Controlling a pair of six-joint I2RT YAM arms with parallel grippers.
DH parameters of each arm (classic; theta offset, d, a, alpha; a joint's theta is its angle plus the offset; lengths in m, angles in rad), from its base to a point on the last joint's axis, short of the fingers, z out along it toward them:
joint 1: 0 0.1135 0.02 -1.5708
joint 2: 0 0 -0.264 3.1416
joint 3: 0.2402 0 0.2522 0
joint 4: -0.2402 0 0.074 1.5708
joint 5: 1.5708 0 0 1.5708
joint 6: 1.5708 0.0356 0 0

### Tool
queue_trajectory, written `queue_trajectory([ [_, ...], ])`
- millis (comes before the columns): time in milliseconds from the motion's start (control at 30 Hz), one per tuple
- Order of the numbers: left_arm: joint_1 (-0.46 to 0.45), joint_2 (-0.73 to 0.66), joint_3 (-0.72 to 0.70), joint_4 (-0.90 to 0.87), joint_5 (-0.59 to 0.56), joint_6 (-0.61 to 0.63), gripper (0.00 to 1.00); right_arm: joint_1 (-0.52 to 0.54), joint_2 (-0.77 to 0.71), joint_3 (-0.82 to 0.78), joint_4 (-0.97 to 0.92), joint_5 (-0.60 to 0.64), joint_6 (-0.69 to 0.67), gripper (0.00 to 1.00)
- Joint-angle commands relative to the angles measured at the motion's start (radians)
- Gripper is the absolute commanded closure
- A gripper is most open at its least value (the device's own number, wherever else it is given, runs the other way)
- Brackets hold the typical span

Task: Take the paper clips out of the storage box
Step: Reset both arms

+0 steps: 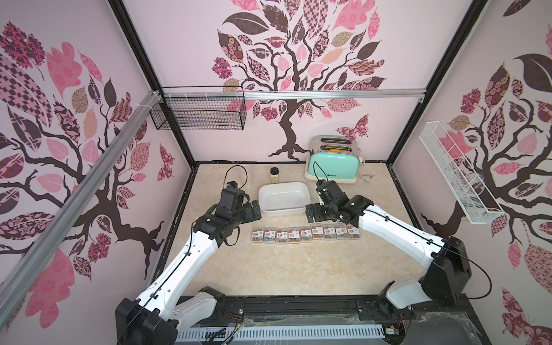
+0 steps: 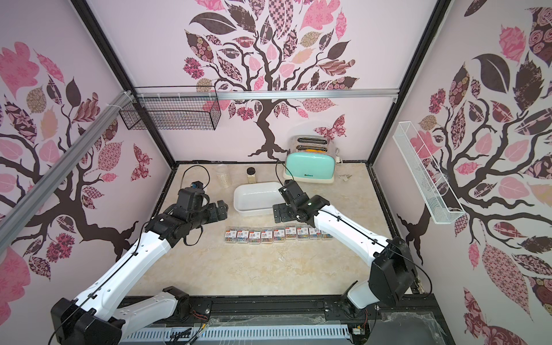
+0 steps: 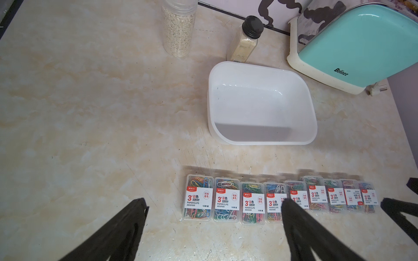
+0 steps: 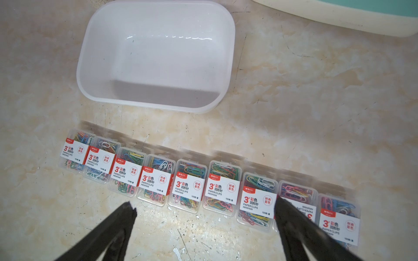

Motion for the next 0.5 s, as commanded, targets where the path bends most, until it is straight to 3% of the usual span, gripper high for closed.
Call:
queue_trajectory([
  [0, -0.008, -0.002, 0.009, 0.044, -0.011, 0.012, 0.02, -0.008, -0.027, -0.010, 0.028, 0.024, 0.005, 0.01],
  [133, -0.008, -0.006, 0.009, 0.055, -0.006, 0.018, 0.02, -0.019, -0.053, -0.041, 0.060, 0.039, -0.037, 0.00],
  [233, -0.008, 0.000, 0.020, 0.056, -0.010, 0.042, 0.02, -0.082, -0.072, -0.050, 0.059, -0.060, -0.030, 0.01],
  [300, -0.007, 0.009, 0.033, 0.049, -0.034, 0.060, 0.02, -0.111, -0.077, -0.051, 0.053, -0.051, -0.030, 0.01],
  [367, -0.006, 0.027, 0.052, 0.047, -0.043, 0.084, 0.02, -0.118, -0.081, -0.041, 0.036, 0.011, -0.051, 0.01],
  [467, -0.003, 0.059, 0.086, 0.045, -0.059, 0.104, 0.02, -0.121, -0.100, -0.037, 0.028, 0.201, -0.048, 0.01],
])
